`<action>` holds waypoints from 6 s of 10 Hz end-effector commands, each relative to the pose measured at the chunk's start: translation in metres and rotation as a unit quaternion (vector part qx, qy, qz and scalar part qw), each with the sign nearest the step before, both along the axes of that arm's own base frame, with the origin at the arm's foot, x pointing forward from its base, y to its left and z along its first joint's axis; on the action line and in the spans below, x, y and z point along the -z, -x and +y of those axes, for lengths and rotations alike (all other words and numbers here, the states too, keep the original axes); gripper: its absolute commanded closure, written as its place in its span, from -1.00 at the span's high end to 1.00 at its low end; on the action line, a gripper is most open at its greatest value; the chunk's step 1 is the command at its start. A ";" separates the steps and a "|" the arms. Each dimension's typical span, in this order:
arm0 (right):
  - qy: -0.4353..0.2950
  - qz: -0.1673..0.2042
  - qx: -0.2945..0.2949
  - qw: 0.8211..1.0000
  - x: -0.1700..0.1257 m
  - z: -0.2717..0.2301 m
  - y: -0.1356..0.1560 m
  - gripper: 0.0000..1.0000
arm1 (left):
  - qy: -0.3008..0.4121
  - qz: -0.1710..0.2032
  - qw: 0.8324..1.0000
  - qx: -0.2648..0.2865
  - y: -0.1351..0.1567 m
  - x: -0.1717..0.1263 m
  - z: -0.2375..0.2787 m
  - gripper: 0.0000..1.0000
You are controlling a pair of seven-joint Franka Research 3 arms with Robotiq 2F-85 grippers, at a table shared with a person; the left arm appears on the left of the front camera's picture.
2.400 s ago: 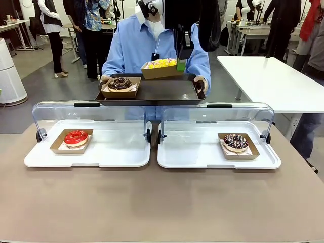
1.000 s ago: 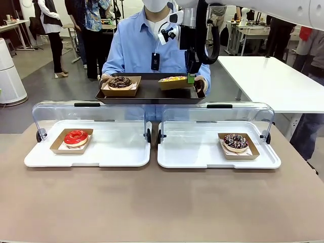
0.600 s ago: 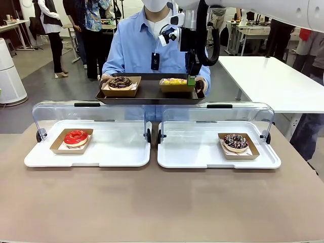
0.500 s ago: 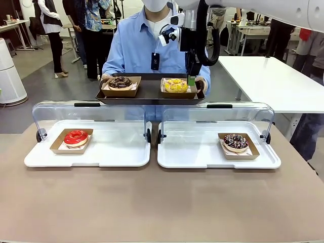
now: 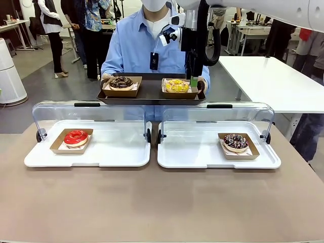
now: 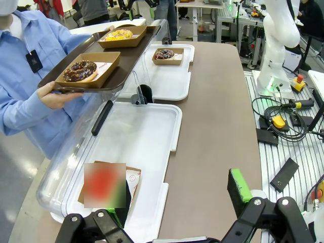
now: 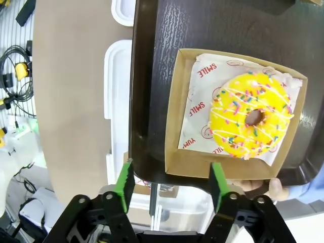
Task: Provide the desired donut to the person.
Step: Place the picked Paper togo box onto the Handle tray extended by the person.
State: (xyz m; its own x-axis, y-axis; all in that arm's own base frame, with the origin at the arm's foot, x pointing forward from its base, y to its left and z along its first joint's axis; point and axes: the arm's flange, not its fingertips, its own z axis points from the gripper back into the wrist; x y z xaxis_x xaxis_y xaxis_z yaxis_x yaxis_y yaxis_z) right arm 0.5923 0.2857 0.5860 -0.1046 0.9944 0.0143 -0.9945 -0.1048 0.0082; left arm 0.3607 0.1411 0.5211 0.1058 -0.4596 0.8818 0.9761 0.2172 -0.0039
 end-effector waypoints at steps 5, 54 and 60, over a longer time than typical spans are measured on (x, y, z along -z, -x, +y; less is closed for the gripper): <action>-0.009 0.014 0.005 1.000 -0.001 0.001 0.001 1.00 | 0.006 -0.004 1.000 0.001 0.002 0.000 0.001 1.00; -0.460 -0.030 0.104 0.881 0.009 -0.468 0.206 1.00 | 0.006 -0.004 1.000 0.001 0.002 0.000 0.001 1.00; -0.496 -0.034 0.087 0.863 0.016 -0.466 0.200 1.00 | 0.006 -0.004 1.000 0.001 0.002 0.000 0.001 1.00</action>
